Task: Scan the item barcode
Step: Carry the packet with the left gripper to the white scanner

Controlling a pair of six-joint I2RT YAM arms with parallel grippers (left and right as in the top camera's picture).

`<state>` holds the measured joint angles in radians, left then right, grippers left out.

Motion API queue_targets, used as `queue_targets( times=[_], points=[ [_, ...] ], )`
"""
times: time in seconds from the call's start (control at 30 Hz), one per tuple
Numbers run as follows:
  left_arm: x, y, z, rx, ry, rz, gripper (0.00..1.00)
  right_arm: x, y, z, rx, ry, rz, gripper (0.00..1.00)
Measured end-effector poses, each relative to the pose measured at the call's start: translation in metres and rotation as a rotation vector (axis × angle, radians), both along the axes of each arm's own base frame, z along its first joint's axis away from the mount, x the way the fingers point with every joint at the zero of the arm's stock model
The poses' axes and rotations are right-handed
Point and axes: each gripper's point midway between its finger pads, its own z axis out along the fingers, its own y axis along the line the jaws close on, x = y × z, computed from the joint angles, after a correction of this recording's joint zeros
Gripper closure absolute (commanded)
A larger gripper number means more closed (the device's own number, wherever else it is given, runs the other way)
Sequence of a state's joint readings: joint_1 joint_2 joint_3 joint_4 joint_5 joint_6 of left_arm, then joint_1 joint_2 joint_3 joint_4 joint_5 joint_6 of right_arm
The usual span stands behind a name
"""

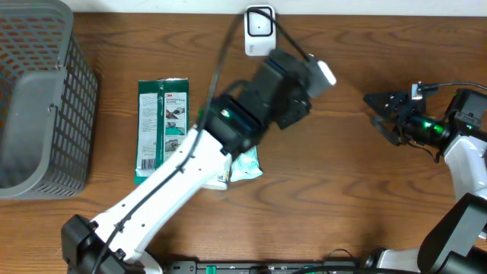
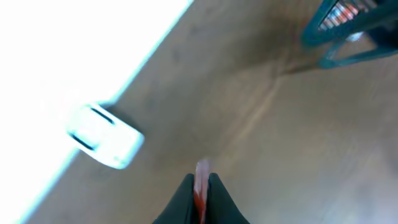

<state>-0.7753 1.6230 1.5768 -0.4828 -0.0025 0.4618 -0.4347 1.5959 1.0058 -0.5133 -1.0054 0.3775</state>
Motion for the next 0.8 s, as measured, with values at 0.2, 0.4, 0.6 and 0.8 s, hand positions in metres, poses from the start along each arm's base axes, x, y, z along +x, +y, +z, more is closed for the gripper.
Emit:
queue_targets(
  times=[0.2, 0.4, 0.6, 0.8],
  points=[
    [0.011, -0.006, 0.015, 0.153, -0.227, -0.038, 0.93, 0.001, -0.039, -0.036, -0.254, 0.118, -0.136, 0.01],
    [0.049, -0.006, -0.006, 0.361, -0.374, -0.011, 0.93, -0.007, -0.082, -0.059, -0.486, 0.226, -0.263, 0.01],
    [0.095, -0.009, -0.032, 0.485, -0.489, 0.039, 0.93, -0.011, -0.099, -0.065, -0.576, 0.267, -0.311, 0.01],
    [0.149, 0.006, -0.049, 0.552, -0.601, 0.101, 0.93, -0.013, -0.104, -0.066, -0.601, 0.277, -0.321, 0.01]
  ],
)
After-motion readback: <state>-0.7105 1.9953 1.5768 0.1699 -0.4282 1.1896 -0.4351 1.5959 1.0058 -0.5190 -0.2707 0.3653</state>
